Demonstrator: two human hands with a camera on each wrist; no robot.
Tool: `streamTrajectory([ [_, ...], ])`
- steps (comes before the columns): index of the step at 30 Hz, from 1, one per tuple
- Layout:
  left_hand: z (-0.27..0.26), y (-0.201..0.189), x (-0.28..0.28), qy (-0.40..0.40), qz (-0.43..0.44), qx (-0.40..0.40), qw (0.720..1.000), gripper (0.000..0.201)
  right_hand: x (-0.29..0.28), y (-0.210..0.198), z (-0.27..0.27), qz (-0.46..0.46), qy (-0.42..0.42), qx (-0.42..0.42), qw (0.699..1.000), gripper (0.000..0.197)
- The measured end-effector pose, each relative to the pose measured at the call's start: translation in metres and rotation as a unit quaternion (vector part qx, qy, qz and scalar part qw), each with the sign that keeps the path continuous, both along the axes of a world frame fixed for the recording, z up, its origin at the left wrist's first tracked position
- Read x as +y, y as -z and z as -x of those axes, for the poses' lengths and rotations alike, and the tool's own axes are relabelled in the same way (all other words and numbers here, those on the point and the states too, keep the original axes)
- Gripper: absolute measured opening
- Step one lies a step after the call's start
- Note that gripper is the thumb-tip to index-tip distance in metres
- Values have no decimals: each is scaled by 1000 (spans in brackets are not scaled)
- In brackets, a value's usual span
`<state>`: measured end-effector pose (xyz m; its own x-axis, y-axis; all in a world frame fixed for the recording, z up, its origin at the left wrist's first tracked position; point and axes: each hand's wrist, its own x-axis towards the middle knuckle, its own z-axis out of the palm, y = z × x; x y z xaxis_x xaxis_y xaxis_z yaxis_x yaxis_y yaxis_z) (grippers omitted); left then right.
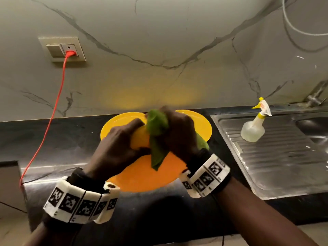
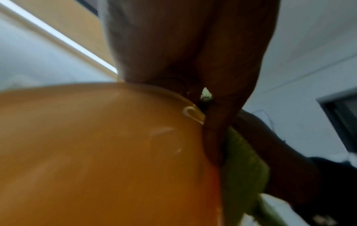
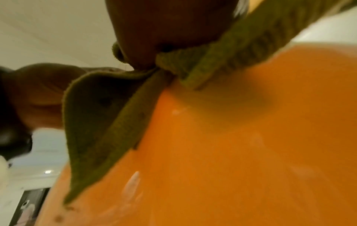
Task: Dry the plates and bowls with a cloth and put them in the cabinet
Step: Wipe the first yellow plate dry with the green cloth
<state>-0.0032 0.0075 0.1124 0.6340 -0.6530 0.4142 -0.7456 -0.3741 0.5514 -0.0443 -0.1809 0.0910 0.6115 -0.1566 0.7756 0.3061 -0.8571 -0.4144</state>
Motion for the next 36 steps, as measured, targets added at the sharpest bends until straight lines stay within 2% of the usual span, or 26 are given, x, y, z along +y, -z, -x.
streamTrajectory([
  [2,3,3,-5,44,40,29,998,57,10,3,2,11,-20,2,1000,25],
  [5,7,10,-4,19,90,15,996,43,6,6,-1,-21,-38,-28,999,23],
  [9,5,8,11,-19,142,43,989,38,-8,3,-7,-169,-5,-55,984,29],
  [11,5,2,21,-27,180,75,980,40,-14,5,-6,-273,9,-88,958,14],
  [13,6,-4,28,-27,209,97,973,41,-24,13,-5,-404,39,-75,911,25],
  [14,7,-5,30,-22,214,107,971,40,-29,18,-4,-447,55,-50,892,34],
  [15,6,-4,30,-16,213,120,969,42,-34,22,-4,-461,68,-33,884,41],
  [17,6,2,30,-9,200,161,966,50,-42,20,-5,-443,72,-30,893,44],
  [20,10,7,24,-5,129,164,978,61,-40,-1,-5,-337,15,-53,940,31],
  [22,14,5,16,11,112,162,980,55,-35,-15,-6,-242,-20,-55,968,25],
  [24,14,1,9,15,106,154,982,53,-30,-23,-7,-170,-43,-40,984,29],
  [29,17,-11,-10,20,78,75,994,33,-6,-22,-9,18,-61,-5,998,26],
  [30,18,-9,-11,15,88,67,994,31,-2,-22,-8,10,-59,-16,998,22],
  [32,19,-8,-7,-9,118,71,990,28,-2,-20,-11,-74,-45,-65,994,15],
  [34,21,-8,-4,-24,165,102,981,29,-10,-15,-15,-187,-24,-116,975,21],
  [36,22,-8,-2,-27,205,144,968,23,-17,1,-20,-251,7,-127,960,30],
])
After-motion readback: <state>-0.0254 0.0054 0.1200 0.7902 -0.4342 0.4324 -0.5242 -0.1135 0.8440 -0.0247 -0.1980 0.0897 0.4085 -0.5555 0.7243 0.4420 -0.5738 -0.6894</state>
